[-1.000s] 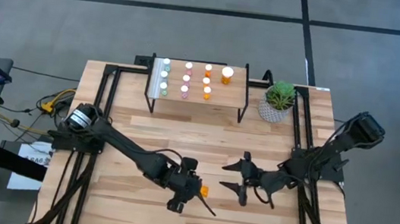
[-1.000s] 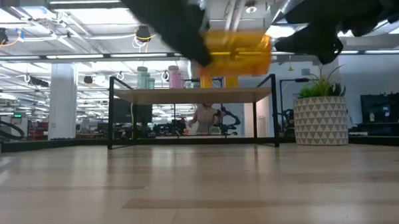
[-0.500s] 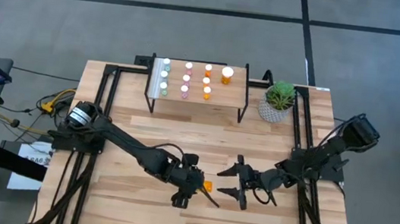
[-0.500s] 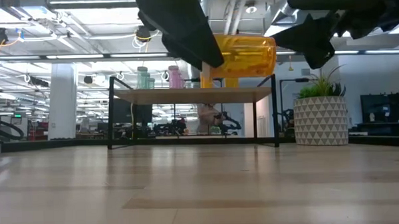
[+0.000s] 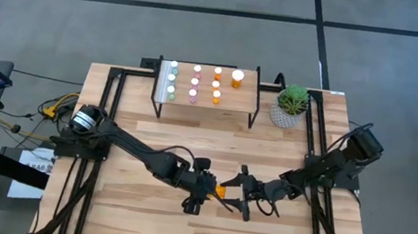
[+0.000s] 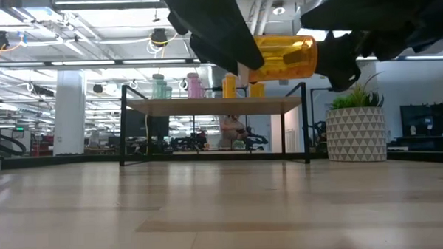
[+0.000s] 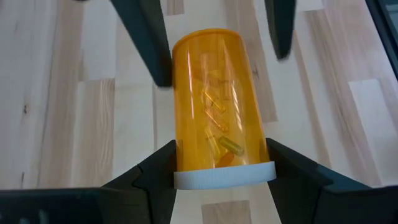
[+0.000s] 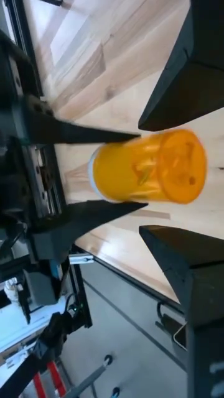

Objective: Pick and place medicine bottles onto shelf by color
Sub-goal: Put the large orange pill bottle on the shelf aligned with the other large orange pill bottle

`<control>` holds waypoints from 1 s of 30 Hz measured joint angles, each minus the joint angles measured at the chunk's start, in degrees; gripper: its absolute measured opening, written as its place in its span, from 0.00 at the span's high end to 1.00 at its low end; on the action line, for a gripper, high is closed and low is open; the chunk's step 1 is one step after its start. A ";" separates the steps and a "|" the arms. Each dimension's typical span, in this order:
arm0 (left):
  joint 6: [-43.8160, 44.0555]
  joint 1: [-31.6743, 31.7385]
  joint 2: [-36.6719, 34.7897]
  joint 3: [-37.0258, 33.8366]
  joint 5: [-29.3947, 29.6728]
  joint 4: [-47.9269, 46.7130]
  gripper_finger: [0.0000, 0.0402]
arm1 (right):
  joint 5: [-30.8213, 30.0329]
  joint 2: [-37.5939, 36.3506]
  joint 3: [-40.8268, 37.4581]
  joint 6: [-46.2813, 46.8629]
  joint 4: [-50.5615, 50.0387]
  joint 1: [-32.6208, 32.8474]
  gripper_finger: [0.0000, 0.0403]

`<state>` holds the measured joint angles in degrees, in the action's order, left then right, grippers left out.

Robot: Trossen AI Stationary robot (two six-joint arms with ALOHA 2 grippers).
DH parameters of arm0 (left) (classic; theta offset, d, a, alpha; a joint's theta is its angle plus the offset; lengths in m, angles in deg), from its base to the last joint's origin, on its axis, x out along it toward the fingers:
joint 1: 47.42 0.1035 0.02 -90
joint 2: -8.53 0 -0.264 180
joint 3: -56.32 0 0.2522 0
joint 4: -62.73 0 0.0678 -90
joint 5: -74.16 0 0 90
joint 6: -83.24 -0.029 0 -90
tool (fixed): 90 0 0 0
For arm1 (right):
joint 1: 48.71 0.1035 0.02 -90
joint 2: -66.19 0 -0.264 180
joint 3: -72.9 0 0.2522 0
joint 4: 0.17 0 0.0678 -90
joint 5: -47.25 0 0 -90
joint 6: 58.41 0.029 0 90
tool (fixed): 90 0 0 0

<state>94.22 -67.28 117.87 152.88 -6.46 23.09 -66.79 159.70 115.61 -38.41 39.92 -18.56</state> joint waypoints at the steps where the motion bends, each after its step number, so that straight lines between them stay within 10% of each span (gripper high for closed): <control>1: -0.27 0.00 0.00 0.00 -0.08 0.09 0.52 | -0.01 0.63 0.57 -0.04 -0.03 -0.13 0.30; 12: -0.35 0.07 0.00 -0.02 -0.01 0.06 0.52 | 0.17 1.66 2.95 0.93 -5.22 -2.17 0.32; 22: 0.69 0.03 -0.68 -0.10 1.45 -0.31 0.52 | 0.15 1.57 2.95 0.30 -5.10 -2.14 0.59; 30: 1.91 -0.83 -6.18 -0.04 6.27 -0.14 0.36 | -0.03 1.70 2.78 -0.24 -3.70 -2.08 0.51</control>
<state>96.13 -68.11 111.69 152.84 -0.18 22.96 -66.81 161.40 118.40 -38.65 36.22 -20.64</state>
